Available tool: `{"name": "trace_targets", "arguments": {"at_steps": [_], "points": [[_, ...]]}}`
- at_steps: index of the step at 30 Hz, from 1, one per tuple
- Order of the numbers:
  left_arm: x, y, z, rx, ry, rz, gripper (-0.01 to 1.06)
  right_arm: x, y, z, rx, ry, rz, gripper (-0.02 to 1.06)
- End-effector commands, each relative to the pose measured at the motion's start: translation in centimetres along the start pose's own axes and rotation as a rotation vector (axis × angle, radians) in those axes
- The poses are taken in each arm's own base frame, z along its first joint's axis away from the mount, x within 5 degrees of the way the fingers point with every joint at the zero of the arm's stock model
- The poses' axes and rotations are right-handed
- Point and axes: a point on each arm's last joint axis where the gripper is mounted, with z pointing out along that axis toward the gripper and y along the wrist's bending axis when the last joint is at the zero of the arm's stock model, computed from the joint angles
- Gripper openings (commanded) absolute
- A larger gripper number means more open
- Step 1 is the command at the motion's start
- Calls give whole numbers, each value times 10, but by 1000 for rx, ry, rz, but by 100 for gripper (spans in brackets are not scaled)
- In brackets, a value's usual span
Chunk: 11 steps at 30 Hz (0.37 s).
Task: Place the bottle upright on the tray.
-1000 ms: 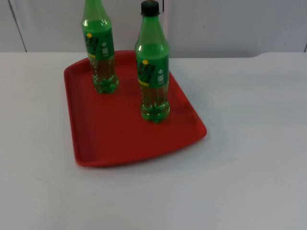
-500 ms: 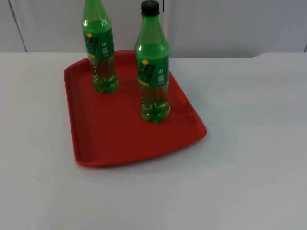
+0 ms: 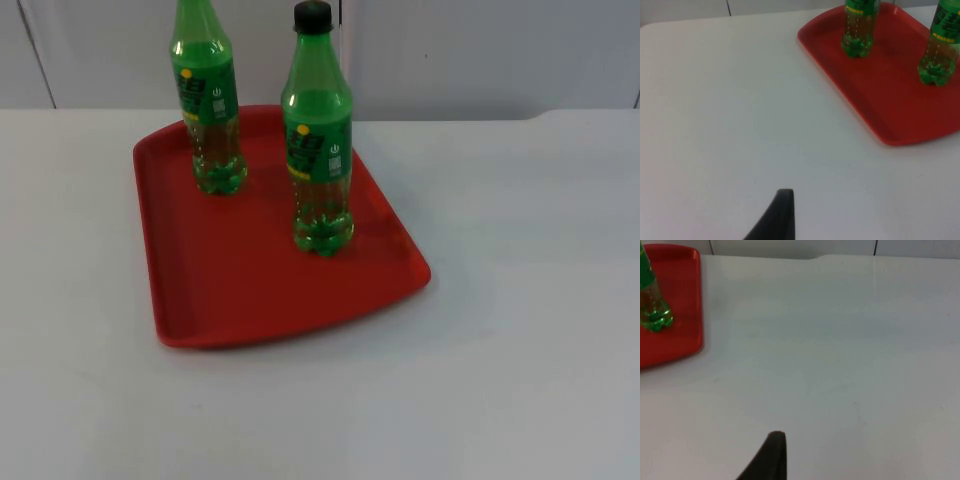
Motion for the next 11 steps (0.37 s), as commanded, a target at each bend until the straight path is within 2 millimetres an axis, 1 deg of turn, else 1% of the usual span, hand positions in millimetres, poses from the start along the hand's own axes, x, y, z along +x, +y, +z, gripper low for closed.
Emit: {"name": "trace_targets", "arguments": {"at_steps": [1,11], "points": [[1,-1,0,11,-1,-10,105,0,0,0,8,-4,4,105],[1,-1,1,-89,-3,-56,105,0,0,0,8,-4,4,105]]}}
